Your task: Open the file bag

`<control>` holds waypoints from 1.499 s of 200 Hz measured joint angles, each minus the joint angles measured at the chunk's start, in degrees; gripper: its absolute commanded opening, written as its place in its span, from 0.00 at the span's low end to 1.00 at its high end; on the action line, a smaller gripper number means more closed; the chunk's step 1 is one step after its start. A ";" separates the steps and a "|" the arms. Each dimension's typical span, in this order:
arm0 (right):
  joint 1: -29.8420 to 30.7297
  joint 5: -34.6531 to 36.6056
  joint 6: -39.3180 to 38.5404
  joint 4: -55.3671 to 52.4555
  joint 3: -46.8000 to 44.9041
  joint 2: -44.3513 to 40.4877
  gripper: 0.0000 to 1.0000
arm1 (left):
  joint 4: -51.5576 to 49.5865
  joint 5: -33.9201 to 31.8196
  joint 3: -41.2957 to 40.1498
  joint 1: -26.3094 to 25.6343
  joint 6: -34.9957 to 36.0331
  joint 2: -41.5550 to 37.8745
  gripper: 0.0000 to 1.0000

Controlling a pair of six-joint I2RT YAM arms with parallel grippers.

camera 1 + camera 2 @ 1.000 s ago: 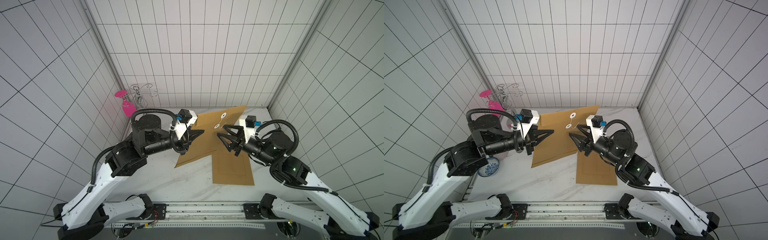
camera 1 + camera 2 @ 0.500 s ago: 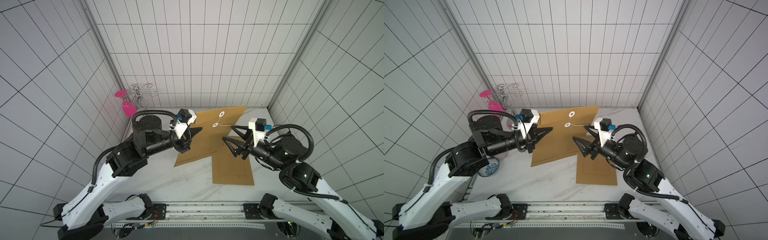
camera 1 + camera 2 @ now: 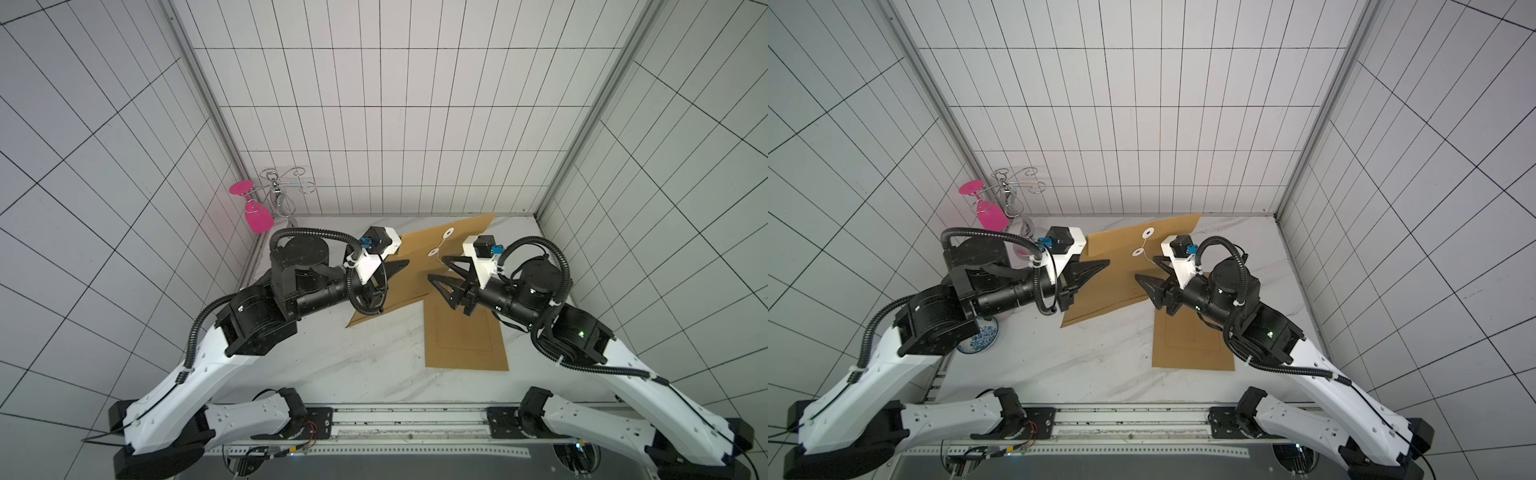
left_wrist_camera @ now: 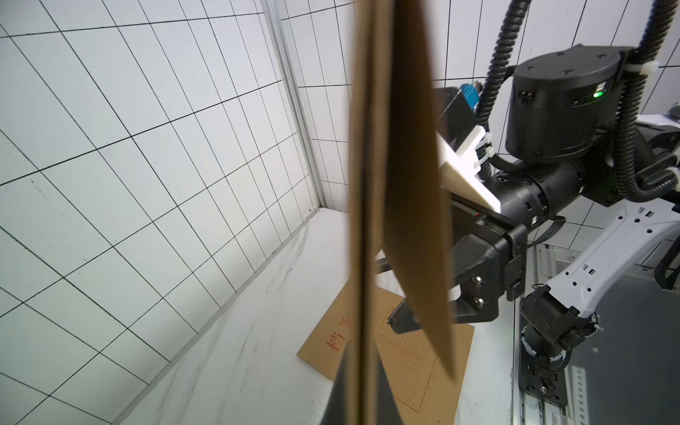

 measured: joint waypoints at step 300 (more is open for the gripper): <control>0.00 11.26 3.54 1.05 -1.29 -4.17 0.00 | 7.87 -10.95 -7.52 -0.66 -4.72 0.28 0.00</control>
